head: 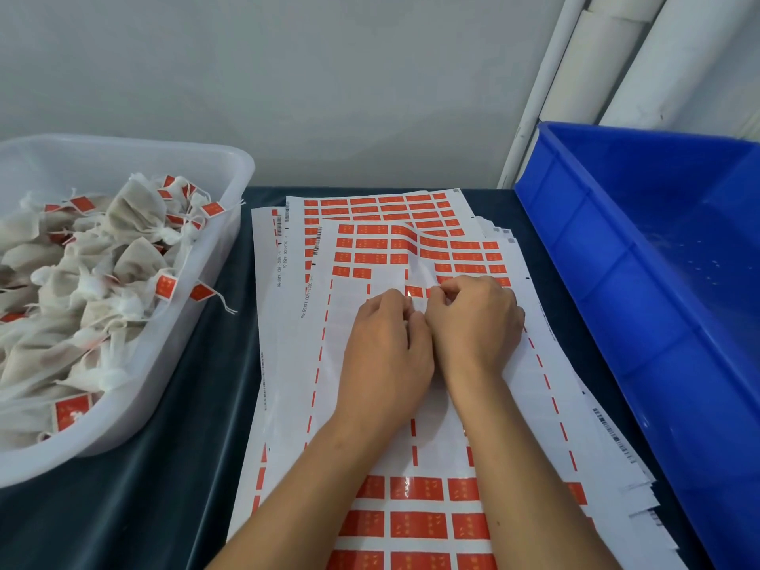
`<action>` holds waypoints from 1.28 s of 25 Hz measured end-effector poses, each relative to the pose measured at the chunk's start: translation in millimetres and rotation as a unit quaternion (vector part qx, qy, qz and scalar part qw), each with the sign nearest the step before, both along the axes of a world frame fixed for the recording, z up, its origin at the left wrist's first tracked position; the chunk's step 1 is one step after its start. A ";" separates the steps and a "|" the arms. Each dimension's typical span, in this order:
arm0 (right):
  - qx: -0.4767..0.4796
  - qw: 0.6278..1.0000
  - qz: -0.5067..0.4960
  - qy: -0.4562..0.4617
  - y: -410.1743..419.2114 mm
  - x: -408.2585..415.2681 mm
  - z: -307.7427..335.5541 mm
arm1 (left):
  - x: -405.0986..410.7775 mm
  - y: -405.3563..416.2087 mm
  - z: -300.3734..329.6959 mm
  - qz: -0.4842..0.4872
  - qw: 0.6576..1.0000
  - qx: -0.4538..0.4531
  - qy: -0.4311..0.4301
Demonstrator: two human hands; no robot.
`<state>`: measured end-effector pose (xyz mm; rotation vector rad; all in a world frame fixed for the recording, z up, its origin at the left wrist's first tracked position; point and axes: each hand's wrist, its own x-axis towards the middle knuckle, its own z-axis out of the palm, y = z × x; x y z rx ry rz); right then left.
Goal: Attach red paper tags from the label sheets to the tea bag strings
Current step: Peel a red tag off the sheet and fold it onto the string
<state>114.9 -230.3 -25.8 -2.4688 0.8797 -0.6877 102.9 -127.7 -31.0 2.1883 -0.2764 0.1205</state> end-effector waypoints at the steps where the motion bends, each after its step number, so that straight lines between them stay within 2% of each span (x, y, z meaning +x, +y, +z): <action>1: 0.001 1.000 0.002 -0.004 -0.2 0.0 -0.3 | -0.2 0.0 0.5 -0.001 1.000 0.000 0.000; 11: 0.019 1.000 -0.005 -0.018 -1.5 1.3 -1.6 | -1.4 0.3 3.1 0.000 1.000 0.001 0.010; 17: -0.065 0.996 -0.017 0.054 4.8 -1.7 -1.1 | -1.7 1.3 2.9 -0.002 1.000 -0.009 0.010; 25: 0.045 0.999 0.007 0.009 0.5 1.0 1.0 | -0.3 -0.1 1.5 0.001 1.000 -0.001 0.006; 32: 0.045 0.999 0.009 -0.025 2.3 -2.0 -1.1 | 0.8 -0.7 -0.3 0.008 1.000 0.003 0.009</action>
